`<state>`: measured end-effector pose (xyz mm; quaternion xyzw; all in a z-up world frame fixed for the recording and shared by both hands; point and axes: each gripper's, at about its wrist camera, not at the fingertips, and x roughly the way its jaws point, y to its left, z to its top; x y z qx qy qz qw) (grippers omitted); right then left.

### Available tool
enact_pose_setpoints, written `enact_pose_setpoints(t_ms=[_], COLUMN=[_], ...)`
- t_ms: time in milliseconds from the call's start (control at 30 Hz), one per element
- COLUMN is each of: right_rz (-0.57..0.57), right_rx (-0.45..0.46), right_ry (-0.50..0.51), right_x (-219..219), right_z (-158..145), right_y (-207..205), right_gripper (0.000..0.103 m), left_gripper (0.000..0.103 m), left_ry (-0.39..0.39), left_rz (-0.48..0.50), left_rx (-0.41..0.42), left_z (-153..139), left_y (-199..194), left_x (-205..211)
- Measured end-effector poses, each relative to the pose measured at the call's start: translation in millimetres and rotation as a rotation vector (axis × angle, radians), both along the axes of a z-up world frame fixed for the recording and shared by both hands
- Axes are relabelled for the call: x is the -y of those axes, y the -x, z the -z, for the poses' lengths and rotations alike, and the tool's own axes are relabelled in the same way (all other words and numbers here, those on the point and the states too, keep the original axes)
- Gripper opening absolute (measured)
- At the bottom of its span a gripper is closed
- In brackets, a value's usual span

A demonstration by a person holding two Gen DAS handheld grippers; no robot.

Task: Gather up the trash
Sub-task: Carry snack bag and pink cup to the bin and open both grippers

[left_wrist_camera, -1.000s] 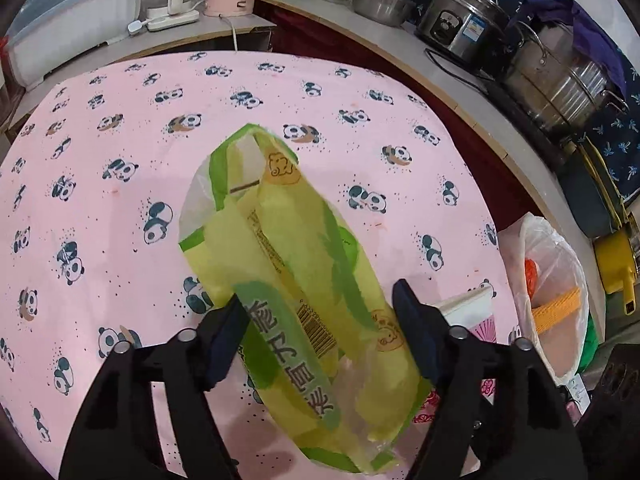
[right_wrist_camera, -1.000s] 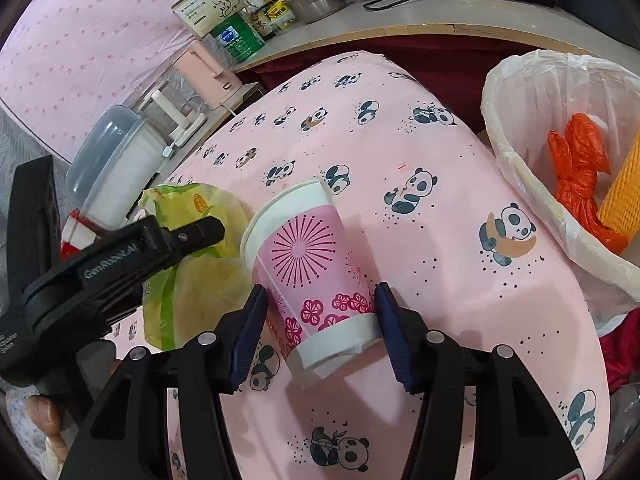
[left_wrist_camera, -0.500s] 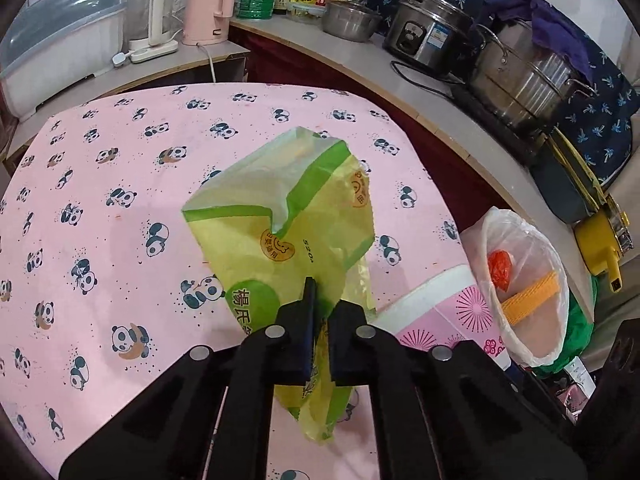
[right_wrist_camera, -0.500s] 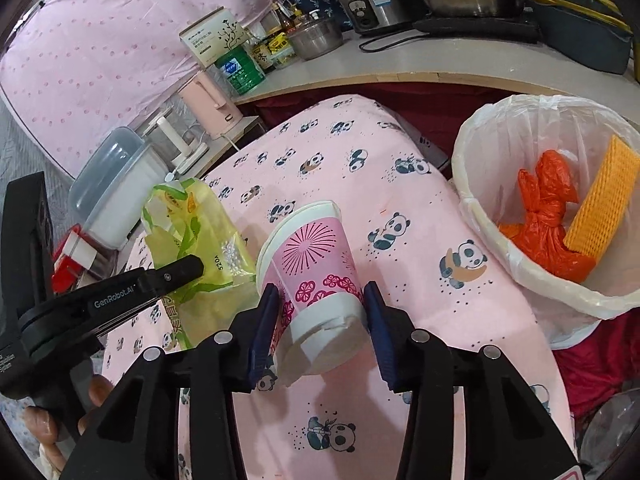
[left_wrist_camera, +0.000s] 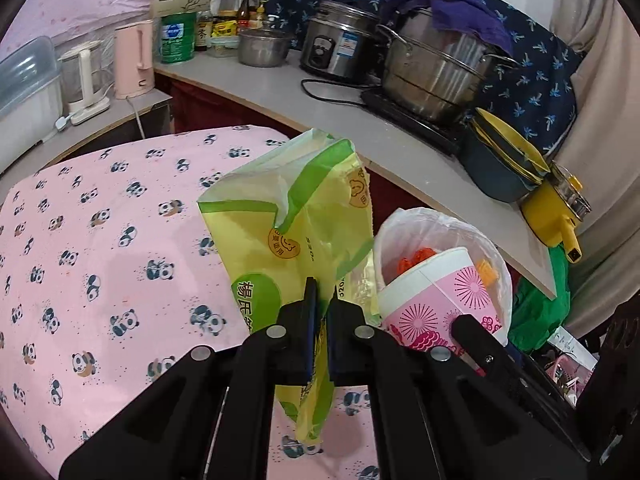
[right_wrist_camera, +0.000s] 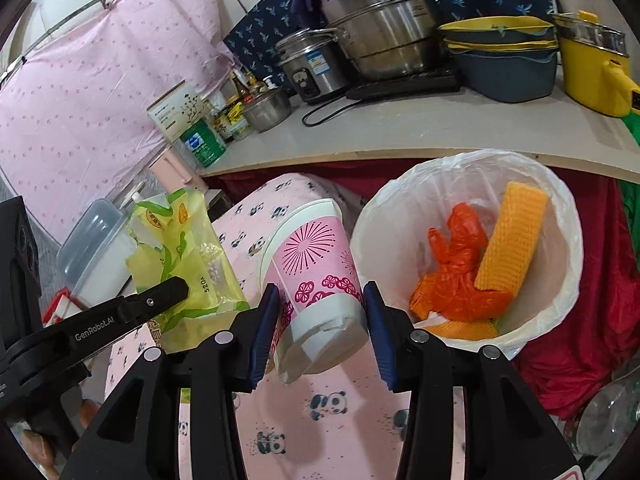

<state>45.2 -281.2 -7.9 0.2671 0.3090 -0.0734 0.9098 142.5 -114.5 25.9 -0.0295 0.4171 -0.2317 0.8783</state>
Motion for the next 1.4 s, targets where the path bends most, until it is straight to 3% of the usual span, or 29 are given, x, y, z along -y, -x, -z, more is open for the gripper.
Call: enact_pose_setpoints(t_ms=[500, 833, 1000, 1033, 1133, 1200, 1267, 1400], right_rz=[0.230, 0.298, 0.304, 0.302, 0.287, 0.275, 0.266, 0.254], right_rx=[0.022, 0.000, -0.016, -0.019, -0.026, -0.035, -0.033, -0.020], right_ry=[0.014, 0.004, -0.002, -0.003, -0.012, -0.017, -0.018, -0.020], right_x=[94.5, 123.4, 130.4, 131.4, 131.2, 130.7, 128.0, 122.2], right_z=[0.2, 16.3, 24.1, 25.5, 29.4, 32.1, 32.7, 28.9], right_y=[40.4, 46.6, 40.3, 38.3, 29.5, 23.9, 19.7, 16.7], right_gripper=[0.042, 0.042, 0.043, 0.043, 0.045, 0.046, 0.046, 0.049], left_gripper=[0.004, 0.004, 0.010, 0.013, 0.035, 0.056, 0.064, 0.064], left_ry=[-0.040, -0.068, -0.052, -0.050, -0.047, -0.045, -0.032, -0.020], left_rz=[0.230, 0.316, 0.322, 0.317, 0.287, 0.251, 0.218, 0.184], left_rx=[0.007, -0.019, -0.028, -0.025, -0.015, -0.003, 0.011, 0.011], left_z=[12.2, 35.2, 43.5, 44.0, 44.8, 44.1, 42.1, 38.2], left_y=[19.1, 20.5, 14.8, 13.4, 8.7, 5.6, 3.1, -2.1], left_x=[114.4, 155.7, 162.3, 162.5, 159.3, 153.5, 145.2, 131.9])
